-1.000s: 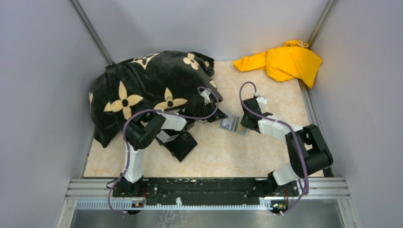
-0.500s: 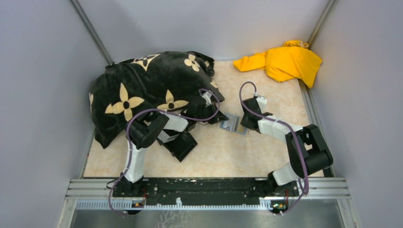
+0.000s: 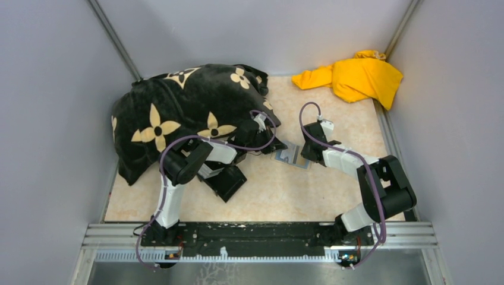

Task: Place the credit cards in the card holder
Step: Insert the credit card into the card holder.

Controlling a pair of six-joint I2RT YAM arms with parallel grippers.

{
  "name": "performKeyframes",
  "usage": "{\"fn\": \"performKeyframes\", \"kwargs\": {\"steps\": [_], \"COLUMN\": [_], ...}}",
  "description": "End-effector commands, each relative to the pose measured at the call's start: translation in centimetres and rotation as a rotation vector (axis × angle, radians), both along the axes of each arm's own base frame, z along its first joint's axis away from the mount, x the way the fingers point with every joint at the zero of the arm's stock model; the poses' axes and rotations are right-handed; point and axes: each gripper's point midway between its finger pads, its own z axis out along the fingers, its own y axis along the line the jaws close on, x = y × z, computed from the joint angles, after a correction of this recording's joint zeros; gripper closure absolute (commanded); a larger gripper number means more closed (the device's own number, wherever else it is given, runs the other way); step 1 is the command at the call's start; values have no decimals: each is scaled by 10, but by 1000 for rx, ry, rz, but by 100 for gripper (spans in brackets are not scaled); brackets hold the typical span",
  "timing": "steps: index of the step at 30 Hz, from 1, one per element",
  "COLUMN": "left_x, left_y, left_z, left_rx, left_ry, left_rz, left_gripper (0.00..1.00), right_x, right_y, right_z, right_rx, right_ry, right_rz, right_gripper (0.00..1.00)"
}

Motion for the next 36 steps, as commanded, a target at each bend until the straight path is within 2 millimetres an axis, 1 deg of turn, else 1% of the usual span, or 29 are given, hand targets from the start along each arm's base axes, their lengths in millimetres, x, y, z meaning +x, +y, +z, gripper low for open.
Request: {"fn": "performKeyframes", "kwargs": {"steps": [1,8,24,30,36], "left_x": [-2,-3,-5,-5,-4], "left_y": [-13,-3,4,3,6], "left_z": [1,2,16,25,29], "left_rx": [-20,5,-28,-55,-54], "left_ry": [0,-15,-45,-67,-82], "left_rz": [-24,0,31,34,50], "left_gripper": [100,100,100,100,100], "right_x": [-10,-10,-12,-12,-12], "right_y": [3,3,3,3,2], "right_z": [-12,-12,-14,-14,-14], "right_rx": [3,5,6,5,3], "right_ry": [41,40,45,44,44], "right_rz": [14,15,13,13,13], "right_gripper": [90,90,90,90,90]}}
